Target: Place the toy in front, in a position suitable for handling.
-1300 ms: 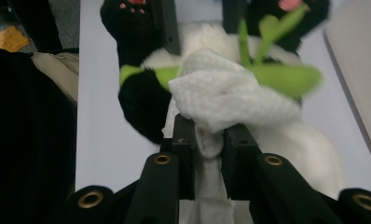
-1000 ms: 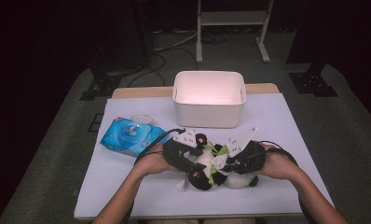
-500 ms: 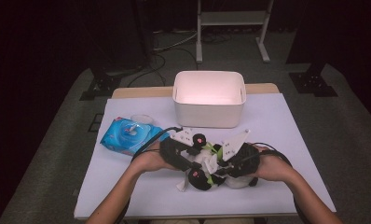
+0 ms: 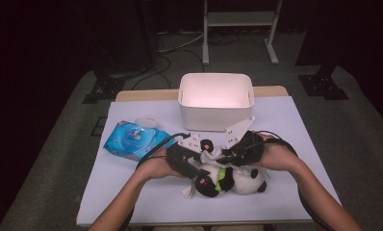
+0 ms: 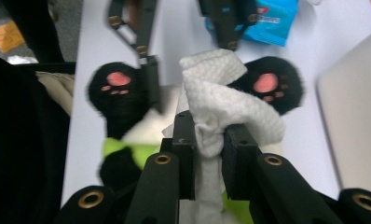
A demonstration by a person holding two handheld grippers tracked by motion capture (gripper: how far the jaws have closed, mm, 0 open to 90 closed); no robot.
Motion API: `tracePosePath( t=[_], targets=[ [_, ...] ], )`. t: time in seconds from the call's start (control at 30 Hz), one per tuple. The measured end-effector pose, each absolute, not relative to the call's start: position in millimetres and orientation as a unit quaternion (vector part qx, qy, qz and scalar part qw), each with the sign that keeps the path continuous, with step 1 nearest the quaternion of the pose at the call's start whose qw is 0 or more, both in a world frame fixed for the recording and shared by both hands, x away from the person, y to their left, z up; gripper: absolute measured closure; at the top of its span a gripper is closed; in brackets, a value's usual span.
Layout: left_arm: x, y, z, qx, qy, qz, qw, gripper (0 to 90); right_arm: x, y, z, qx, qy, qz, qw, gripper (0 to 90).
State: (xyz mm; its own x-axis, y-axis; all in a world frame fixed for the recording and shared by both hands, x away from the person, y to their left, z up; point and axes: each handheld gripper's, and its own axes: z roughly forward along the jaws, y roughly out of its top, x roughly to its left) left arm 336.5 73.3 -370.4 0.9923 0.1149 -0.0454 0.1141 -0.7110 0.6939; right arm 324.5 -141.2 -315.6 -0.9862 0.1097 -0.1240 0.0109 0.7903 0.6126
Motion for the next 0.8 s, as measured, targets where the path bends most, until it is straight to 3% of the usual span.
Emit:
tracePosePath(
  t=[0.3, 0.53, 0.8],
  targets=[
    [338, 75, -371, 0.925, 0.067, -0.004, 0.375, 48.7, 341, -150, -327, 0.056, 0.950, 0.302, 0.059, 77.2],
    [340, 78, -365, 0.925, 0.069, -0.004, 0.373, 46.3, 334, -163, -339, 0.071, 0.946, 0.313, 0.051, 78.2],
    [343, 75, -370, 0.928, 0.070, -0.004, 0.366, 49.7, 325, -161, -340, 0.060, 0.946, 0.316, 0.049, 78.1]
  ],
)
